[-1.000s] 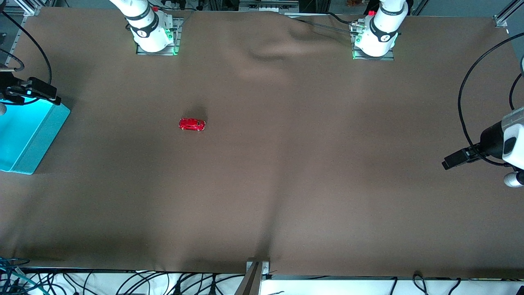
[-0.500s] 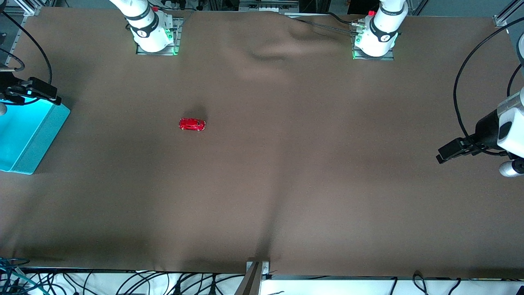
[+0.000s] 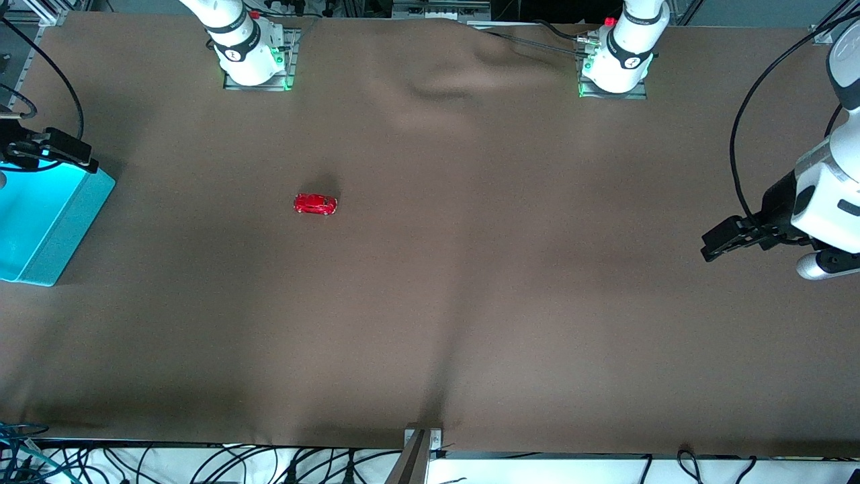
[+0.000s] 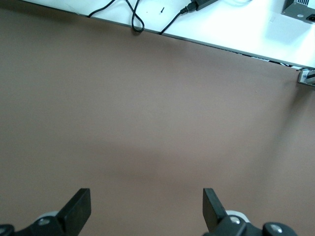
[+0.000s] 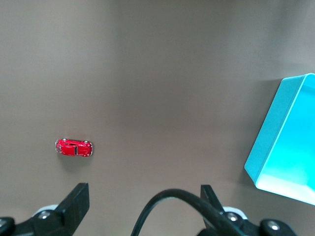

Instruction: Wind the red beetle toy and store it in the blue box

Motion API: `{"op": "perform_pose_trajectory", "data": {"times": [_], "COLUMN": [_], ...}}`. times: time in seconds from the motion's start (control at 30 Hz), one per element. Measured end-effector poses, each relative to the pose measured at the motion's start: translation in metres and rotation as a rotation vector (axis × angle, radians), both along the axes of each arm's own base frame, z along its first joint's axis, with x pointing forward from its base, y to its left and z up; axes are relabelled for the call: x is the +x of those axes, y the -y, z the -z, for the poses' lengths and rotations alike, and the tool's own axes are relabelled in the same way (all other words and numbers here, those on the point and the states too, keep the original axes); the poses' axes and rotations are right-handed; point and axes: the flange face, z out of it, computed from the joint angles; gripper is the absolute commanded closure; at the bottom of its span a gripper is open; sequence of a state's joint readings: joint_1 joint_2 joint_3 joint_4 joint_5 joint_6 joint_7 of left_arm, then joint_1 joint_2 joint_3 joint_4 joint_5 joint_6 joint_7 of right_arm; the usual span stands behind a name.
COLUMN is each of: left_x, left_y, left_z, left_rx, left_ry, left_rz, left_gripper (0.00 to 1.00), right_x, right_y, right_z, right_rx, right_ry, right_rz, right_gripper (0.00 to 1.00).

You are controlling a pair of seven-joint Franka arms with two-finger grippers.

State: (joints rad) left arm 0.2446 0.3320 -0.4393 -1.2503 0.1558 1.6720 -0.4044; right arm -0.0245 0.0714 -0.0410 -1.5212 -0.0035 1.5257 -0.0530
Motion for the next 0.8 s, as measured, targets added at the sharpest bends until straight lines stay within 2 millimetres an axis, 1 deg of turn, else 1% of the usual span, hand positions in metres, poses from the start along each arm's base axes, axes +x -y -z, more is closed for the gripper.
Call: {"op": "perform_pose_trajectory", "data": {"times": [0.3,0.5,0.63,0.8], "left_x": [-0.010,-0.011,-0.010,-0.011], "left_y": [0.014,0.008,-0.001,-0.003], "left_z": [-0.010,-0.013,-0.012,-0.009], "left_rx": [0.036,0.056,0.060,0.028], "left_ry": [-0.007,-0.006,-0.011,-0.030], "left_rz": [0.005,0.115,0.158,0.189], "left_gripper": [0.00,0.00,0.00,0.00], "right_x": [0.000,0.001,0.002,0.004], "right_y": [0.001,0.004,0.008,0.010], "right_z": [0.001,0.008,0.017,0.030], "right_rx": [0.000,0.000,0.000,0.001], "right_ry": [-0.008,-0.024,-0.044,-0.067], "right_rz": [0.010,0.018,0.025,0.036], "right_gripper": [0.00,0.00,0.00,0.00]}}
